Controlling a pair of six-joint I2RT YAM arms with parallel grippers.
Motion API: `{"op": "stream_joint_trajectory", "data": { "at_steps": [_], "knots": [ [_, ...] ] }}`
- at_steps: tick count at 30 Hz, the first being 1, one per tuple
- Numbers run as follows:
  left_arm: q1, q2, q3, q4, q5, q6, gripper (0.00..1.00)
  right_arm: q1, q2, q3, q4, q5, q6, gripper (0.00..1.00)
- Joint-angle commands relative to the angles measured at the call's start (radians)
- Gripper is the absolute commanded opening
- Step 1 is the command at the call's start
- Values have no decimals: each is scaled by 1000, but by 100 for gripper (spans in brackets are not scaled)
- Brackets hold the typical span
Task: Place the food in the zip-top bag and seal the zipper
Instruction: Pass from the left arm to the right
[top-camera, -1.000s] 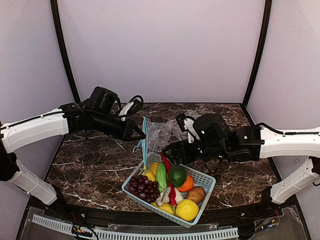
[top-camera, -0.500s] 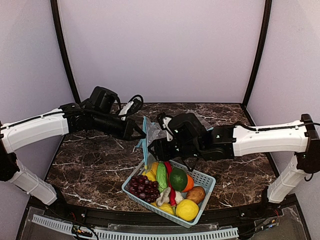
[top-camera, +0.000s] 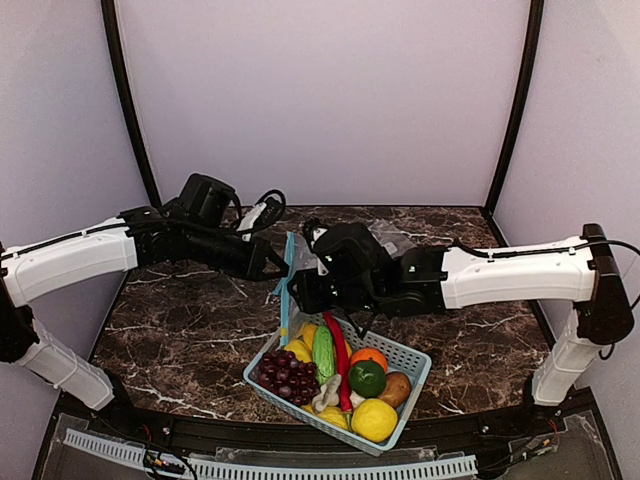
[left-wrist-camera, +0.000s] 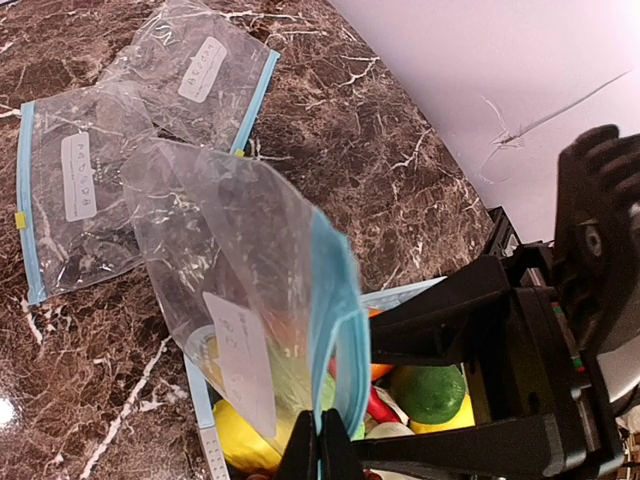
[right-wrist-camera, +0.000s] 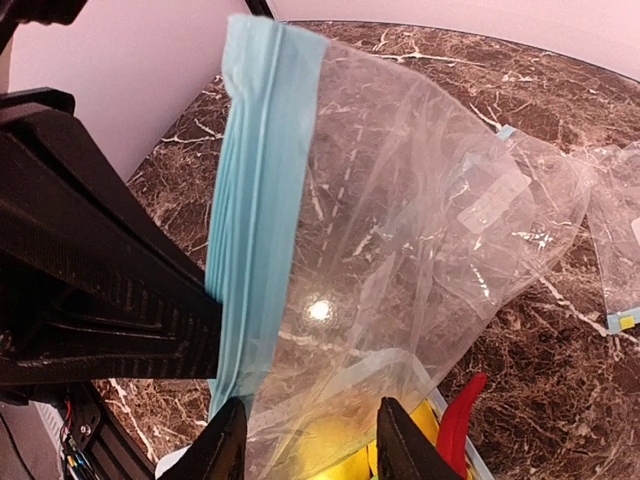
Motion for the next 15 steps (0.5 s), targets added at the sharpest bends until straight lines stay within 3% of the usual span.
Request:
{"op": "stream_joint_trajectory", "data": {
  "at_steps": [1, 15],
  "knots": [
    [-1, -40, -25, -16, -42, 12, 1, 9, 2, 35, -17, 42, 12, 48],
    [-1, -43, -24, -28, -92, 16, 1, 55, -49, 47, -12, 91, -19, 60]
  ]
}}
